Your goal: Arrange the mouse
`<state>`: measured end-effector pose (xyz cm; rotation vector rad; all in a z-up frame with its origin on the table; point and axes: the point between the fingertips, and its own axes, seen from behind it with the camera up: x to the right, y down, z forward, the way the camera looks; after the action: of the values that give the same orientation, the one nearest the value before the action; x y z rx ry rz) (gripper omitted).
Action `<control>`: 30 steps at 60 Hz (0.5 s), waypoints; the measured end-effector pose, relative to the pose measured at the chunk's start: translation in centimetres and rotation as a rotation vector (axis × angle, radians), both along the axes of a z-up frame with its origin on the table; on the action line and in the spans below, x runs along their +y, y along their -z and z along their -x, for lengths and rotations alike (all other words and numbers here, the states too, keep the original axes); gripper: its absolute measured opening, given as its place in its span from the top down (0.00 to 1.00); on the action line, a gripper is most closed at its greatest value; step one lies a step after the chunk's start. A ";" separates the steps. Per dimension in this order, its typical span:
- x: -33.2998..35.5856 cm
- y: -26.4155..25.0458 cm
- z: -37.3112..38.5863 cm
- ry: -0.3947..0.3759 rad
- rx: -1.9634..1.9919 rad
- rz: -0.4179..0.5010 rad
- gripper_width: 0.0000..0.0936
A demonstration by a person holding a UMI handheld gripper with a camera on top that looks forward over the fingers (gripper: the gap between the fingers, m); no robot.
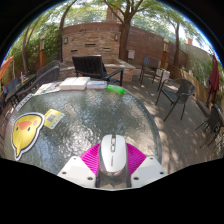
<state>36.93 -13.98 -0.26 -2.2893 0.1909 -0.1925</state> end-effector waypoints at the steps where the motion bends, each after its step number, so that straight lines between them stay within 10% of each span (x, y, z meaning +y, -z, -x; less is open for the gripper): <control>1: -0.1 -0.4 0.0 0.006 -0.010 -0.005 0.63; 11: 2.9 -10.8 2.0 0.067 -0.023 -0.192 0.63; 21: 7.9 -22.2 12.7 -0.050 0.018 -0.392 0.63; 30: 10.5 -17.2 26.7 -0.215 0.106 -0.348 0.63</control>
<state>10.20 -3.51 16.99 -1.9562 0.0274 0.0697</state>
